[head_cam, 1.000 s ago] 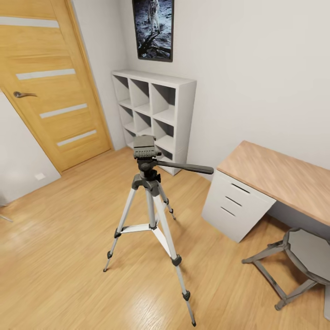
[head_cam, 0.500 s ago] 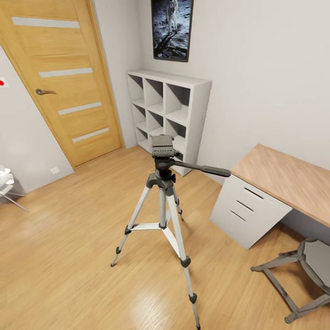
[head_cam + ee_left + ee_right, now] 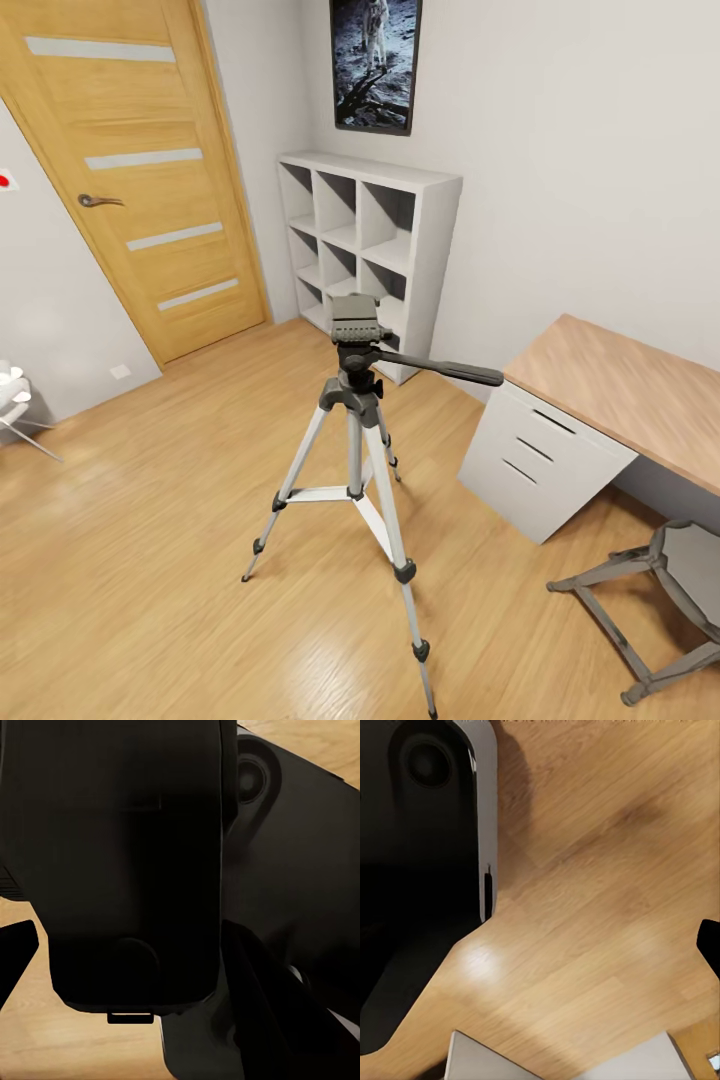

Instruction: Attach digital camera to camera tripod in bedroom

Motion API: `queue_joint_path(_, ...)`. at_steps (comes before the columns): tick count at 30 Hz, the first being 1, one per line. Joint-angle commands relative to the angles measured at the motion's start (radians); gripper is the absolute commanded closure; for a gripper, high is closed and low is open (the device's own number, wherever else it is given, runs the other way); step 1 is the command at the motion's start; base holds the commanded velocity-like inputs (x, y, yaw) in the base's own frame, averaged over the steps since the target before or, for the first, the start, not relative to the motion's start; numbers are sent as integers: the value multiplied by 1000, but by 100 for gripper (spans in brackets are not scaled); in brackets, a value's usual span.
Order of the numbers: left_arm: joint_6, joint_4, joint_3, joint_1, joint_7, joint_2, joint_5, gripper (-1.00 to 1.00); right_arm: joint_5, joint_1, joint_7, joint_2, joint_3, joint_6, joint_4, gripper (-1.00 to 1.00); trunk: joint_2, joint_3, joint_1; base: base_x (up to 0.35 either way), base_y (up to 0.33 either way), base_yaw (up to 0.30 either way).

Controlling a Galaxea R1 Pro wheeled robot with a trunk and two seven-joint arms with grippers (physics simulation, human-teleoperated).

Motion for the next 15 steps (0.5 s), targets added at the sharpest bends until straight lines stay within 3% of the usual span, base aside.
queue_joint_path(1,-3,1,-6,-1,-4,0,9,100,10,-1,2,0,-9,-7,3,-100,-2,-2,0,0,0,0)
queue_joint_path(15,-2,1,-6,-1,-4,0,11,100,12,-1,3,1,-7,-9,-3,-100,-2,-2,0,0,0,0)
